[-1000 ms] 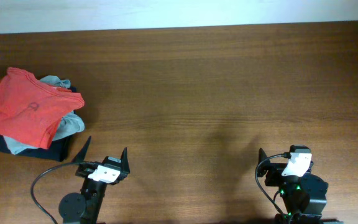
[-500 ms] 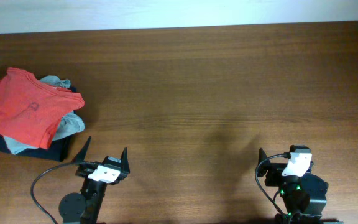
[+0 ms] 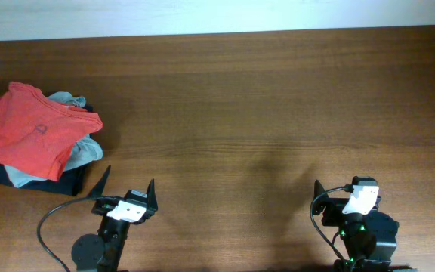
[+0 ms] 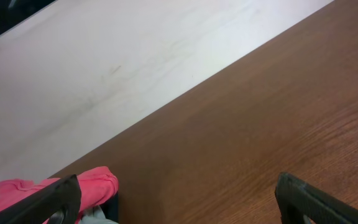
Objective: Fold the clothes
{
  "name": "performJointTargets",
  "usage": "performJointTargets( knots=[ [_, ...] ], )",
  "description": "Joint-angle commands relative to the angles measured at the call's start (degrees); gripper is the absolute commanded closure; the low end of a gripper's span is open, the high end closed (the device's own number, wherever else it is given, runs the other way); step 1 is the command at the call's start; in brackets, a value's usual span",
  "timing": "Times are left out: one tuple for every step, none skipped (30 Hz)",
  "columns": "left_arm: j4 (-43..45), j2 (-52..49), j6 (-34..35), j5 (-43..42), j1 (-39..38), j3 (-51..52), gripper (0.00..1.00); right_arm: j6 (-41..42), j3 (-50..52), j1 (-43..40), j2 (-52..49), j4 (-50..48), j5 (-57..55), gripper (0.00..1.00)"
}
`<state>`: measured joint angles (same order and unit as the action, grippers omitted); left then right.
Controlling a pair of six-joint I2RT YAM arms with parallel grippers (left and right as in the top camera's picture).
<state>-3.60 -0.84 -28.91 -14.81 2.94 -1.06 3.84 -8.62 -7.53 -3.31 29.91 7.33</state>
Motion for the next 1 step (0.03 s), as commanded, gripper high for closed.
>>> performJointTargets(
  knots=[
    [0.11, 0.17, 0.11, -0.44, -0.28, 0.37, 0.01, -0.44, 0.37, -0.37, 0.33, 0.04, -0.13, 0.01]
  ],
)
